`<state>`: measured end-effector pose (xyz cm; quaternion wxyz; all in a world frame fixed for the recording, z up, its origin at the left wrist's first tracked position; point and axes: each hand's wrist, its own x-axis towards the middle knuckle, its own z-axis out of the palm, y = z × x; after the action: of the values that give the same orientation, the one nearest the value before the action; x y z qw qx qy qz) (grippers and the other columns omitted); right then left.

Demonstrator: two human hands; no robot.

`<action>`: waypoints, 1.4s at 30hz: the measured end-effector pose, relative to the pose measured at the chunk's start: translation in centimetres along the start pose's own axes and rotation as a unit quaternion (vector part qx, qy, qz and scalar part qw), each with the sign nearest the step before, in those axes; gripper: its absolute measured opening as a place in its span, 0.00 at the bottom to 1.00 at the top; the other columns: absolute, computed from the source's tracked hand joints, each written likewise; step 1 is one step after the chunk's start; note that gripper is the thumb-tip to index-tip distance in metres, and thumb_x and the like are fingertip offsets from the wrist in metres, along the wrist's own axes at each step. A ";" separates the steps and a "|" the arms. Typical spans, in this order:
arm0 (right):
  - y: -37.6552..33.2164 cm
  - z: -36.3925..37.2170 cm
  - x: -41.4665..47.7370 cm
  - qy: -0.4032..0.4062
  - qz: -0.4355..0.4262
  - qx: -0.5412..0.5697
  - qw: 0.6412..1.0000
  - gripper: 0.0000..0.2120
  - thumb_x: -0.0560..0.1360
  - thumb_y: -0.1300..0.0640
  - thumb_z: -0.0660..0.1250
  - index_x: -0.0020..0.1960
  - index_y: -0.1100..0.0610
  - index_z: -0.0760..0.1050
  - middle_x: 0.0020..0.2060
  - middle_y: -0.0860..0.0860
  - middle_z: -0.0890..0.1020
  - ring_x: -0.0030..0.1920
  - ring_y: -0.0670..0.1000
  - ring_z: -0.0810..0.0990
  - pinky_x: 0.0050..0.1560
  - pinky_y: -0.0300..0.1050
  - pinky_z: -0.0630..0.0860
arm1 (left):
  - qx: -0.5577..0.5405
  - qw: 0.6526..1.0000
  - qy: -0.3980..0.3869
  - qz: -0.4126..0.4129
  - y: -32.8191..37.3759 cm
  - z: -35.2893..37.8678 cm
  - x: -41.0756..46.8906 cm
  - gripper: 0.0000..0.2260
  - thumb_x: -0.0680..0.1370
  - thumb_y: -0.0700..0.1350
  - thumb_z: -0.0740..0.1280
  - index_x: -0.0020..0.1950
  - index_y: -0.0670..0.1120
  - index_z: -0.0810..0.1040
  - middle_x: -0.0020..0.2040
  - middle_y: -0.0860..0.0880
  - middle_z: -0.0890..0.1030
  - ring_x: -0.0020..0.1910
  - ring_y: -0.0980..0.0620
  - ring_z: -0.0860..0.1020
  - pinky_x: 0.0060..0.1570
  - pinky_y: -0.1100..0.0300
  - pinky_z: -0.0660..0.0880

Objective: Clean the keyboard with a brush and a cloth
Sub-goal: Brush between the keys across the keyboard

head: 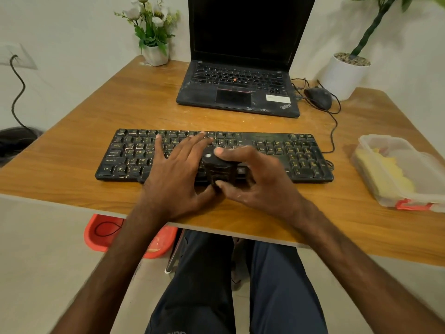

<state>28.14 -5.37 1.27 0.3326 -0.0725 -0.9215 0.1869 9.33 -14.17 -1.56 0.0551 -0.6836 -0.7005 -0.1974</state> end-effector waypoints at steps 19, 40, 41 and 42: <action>1.5 -1.4 1.5 0.052 0.097 0.004 0.994 0.29 0.70 0.58 0.77 0.65 0.51 0.65 0.59 0.44 0.73 0.53 0.44 0.80 0.42 0.27 0.77 | 0.027 1.000 -0.006 -0.005 0.1 0.0 0.0 0.40 0.74 0.67 0.56 0.80 0.45 0.60 0.79 0.45 0.64 0.78 0.47 0.64 0.72 0.25 0.48; 2.2 -2.4 1.1 0.049 0.199 0.046 0.978 0.30 0.69 0.56 0.77 0.64 0.45 0.66 0.56 0.40 0.75 0.52 0.40 0.80 0.39 0.33 0.78 | 0.047 0.999 -0.018 -0.011 0.1 0.2 0.0 0.40 0.75 0.69 0.55 0.80 0.46 0.59 0.80 0.46 0.63 0.78 0.47 0.63 0.73 0.26 0.48; 2.8 -2.8 1.3 0.057 0.204 0.036 0.977 0.30 0.69 0.56 0.77 0.65 0.47 0.66 0.56 0.41 0.76 0.51 0.40 0.80 0.40 0.34 0.79 | 0.047 0.999 -0.019 -0.011 0.1 0.2 0.0 0.40 0.75 0.69 0.55 0.80 0.46 0.59 0.80 0.45 0.63 0.78 0.47 0.63 0.73 0.26 0.49; 3.6 -3.2 1.6 0.069 0.213 0.025 0.974 0.30 0.69 0.56 0.77 0.66 0.50 0.66 0.56 0.43 0.77 0.51 0.41 0.81 0.42 0.34 0.80 | 0.046 0.999 -0.020 -0.010 0.1 0.2 0.0 0.40 0.75 0.70 0.54 0.80 0.46 0.60 0.80 0.45 0.63 0.78 0.47 0.64 0.72 0.26 0.49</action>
<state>28.98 -0.73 3.11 0.3499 -0.2714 -0.8547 0.2709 9.42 -14.12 -1.73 0.0706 -0.6768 -0.7169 -0.1515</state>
